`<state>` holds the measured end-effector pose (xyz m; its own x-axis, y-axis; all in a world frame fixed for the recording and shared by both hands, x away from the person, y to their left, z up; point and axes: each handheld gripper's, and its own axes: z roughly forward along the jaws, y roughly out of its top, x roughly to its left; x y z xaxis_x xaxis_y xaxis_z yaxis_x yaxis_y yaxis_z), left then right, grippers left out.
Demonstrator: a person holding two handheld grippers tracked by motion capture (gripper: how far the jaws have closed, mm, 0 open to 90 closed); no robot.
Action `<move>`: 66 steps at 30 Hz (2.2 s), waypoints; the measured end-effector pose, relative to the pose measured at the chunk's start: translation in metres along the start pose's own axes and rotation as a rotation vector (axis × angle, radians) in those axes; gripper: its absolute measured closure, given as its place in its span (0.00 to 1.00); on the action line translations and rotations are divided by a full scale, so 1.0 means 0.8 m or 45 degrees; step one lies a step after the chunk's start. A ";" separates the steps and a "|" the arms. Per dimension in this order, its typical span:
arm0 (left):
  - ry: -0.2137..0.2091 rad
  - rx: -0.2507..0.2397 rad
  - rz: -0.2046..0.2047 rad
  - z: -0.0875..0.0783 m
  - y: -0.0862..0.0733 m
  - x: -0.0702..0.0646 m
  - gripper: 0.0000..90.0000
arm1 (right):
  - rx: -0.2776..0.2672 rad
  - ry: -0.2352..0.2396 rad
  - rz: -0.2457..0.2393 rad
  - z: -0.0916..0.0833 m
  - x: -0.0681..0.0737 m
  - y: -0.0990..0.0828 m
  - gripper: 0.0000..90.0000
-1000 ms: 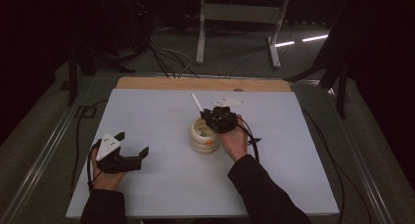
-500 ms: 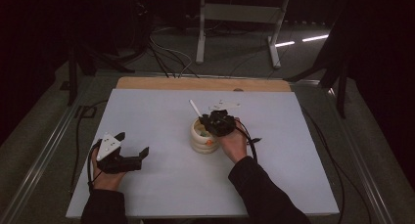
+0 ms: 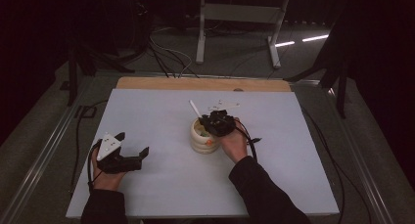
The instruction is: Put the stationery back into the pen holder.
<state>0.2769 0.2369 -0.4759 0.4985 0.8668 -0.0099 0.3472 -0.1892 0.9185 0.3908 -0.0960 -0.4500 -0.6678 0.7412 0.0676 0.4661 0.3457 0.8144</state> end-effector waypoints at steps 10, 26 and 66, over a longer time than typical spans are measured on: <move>0.000 -0.001 0.001 0.000 0.000 0.000 0.00 | 0.006 -0.001 -0.004 0.000 0.000 0.000 0.87; 0.001 -0.002 -0.001 0.000 0.000 0.000 0.00 | 0.017 0.012 -0.008 -0.002 0.001 0.000 0.87; -0.003 0.001 -0.002 0.001 0.000 0.000 0.00 | -0.027 0.059 -0.016 -0.031 -0.017 0.012 0.00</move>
<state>0.2771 0.2365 -0.4763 0.5001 0.8659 -0.0125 0.3486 -0.1881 0.9182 0.3899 -0.1169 -0.4286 -0.7002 0.7090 0.0835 0.4453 0.3423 0.8274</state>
